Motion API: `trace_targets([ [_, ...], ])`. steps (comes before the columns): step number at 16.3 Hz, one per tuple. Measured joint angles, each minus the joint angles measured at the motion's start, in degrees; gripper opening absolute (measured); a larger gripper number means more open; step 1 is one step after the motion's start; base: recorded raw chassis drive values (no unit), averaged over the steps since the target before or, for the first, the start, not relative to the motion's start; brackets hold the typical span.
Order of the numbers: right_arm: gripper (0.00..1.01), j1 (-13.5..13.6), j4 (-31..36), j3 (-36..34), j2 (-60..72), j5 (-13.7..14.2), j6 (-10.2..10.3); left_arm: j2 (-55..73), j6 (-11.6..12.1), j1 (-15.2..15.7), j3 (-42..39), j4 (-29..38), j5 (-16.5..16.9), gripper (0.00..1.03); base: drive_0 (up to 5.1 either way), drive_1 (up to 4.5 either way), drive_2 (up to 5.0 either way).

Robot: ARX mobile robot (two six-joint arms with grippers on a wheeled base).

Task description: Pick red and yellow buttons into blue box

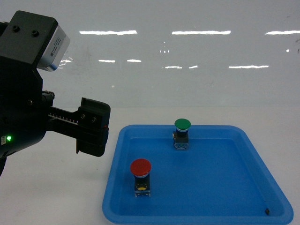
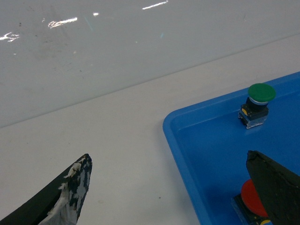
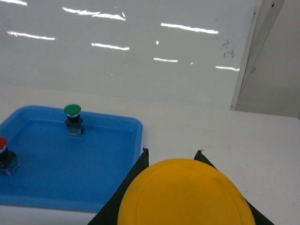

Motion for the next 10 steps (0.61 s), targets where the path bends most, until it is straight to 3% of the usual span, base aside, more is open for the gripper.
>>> trace_targets([
  [2, 0.25, -0.44, -1.03, -0.20, 0.24, -0.74, -1.70, 0.00, 0.00, 0.00, 0.00, 0.00, -0.02, 0.98, 0.0, 0.00, 0.0],
  [6, 0.25, -0.39, -0.98, -0.20, 0.20, -0.77, -2.23, 0.00, -0.07, -0.37, 0.26, -1.60, 0.24, 0.98, 0.0, 0.00, 0.0],
  [10, 0.25, -0.39, -0.96, -0.20, 0.20, -0.77, -2.23, 3.48, -3.65, -2.73, 7.30, -11.15, 3.28, 0.98, 0.0, 0.00, 0.0],
])
